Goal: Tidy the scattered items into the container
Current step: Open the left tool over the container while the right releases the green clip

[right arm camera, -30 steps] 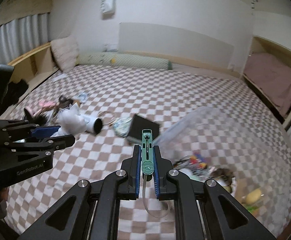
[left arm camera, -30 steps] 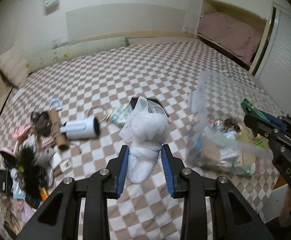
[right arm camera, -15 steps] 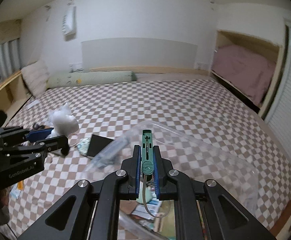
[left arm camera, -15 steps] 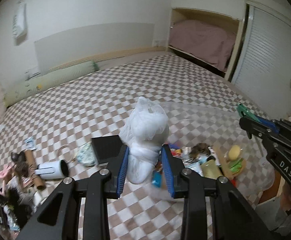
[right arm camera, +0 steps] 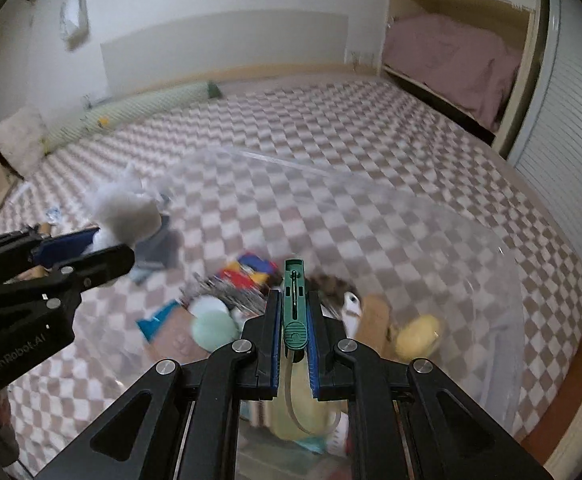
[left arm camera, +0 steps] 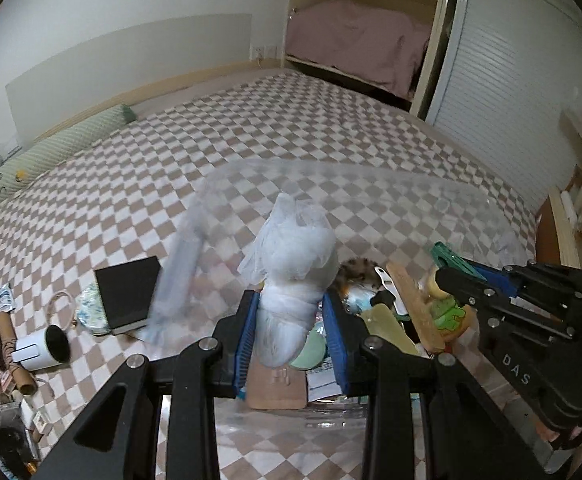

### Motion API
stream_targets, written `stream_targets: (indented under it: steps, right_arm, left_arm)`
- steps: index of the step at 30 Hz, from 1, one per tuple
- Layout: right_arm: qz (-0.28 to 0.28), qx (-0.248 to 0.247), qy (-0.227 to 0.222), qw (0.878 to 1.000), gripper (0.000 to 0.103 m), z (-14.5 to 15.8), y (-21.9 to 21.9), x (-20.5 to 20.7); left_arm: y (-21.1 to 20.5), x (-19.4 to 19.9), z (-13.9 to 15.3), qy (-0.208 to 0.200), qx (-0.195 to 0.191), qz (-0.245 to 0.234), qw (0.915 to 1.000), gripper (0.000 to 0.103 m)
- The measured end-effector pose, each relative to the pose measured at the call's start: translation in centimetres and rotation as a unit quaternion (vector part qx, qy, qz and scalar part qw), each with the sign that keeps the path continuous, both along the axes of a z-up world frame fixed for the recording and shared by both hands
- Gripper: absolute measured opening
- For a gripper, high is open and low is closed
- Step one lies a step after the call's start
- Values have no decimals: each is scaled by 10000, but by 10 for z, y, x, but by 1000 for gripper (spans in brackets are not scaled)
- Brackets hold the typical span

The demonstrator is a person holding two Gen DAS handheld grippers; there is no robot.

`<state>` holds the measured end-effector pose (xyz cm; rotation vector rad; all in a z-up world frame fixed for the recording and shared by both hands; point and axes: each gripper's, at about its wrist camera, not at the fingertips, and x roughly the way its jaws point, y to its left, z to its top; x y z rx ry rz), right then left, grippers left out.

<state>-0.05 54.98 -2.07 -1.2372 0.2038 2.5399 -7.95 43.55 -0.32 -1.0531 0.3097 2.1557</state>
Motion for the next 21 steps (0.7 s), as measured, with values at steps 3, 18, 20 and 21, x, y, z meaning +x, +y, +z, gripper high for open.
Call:
stream_targets:
  steps: [3,18,20,21]
  right_arm:
    - [-39,-189,-209,9996,11,-11,7,0]
    - [-55,-599,-818,9948,11,-42,12,0]
    - [-60,-641,-846,9943,11,-43,14,-2]
    - [-64,-638,-868,9942,11,-44,14,-1]
  left_arm:
    - [8,0,-13,-138,-99,-74,9998,33]
    - [29,1,-52,-584,-674,-155,9959,33]
    - [29,0,-55,-629,-704,-124,9955,33]
    - [28,-1,-56,-648,-703,-115,9954,33]
